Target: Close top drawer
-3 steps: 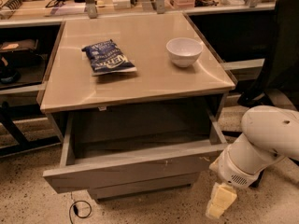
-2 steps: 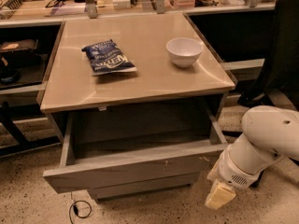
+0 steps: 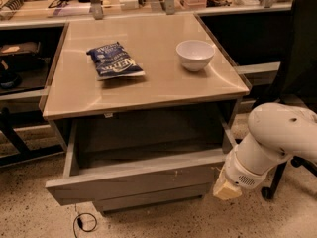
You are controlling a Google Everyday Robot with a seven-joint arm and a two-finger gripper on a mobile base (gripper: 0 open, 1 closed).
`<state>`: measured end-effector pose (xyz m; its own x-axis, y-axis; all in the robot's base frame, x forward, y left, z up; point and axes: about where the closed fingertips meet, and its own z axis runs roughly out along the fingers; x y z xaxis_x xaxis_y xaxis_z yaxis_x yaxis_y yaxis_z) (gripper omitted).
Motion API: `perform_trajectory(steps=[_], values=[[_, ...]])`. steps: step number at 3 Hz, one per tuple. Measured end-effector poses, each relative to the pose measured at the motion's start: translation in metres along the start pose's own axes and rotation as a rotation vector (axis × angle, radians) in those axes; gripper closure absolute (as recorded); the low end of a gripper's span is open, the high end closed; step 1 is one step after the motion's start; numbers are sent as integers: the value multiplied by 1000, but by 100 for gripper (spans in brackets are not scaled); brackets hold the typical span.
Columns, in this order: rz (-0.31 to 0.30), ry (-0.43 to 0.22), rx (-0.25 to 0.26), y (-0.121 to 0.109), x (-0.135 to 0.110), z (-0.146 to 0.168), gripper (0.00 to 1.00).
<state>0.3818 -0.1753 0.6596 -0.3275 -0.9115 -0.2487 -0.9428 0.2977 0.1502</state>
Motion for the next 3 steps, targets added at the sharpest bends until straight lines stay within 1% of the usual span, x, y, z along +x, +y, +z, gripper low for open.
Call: perform_trajectory(steps=[1,2,3], values=[[-56,-14,30,-31,-31,-3,100],[-90,-20,41,-51,-52,-1,100],[-90,-20,41,-51,-52,-1,81]])
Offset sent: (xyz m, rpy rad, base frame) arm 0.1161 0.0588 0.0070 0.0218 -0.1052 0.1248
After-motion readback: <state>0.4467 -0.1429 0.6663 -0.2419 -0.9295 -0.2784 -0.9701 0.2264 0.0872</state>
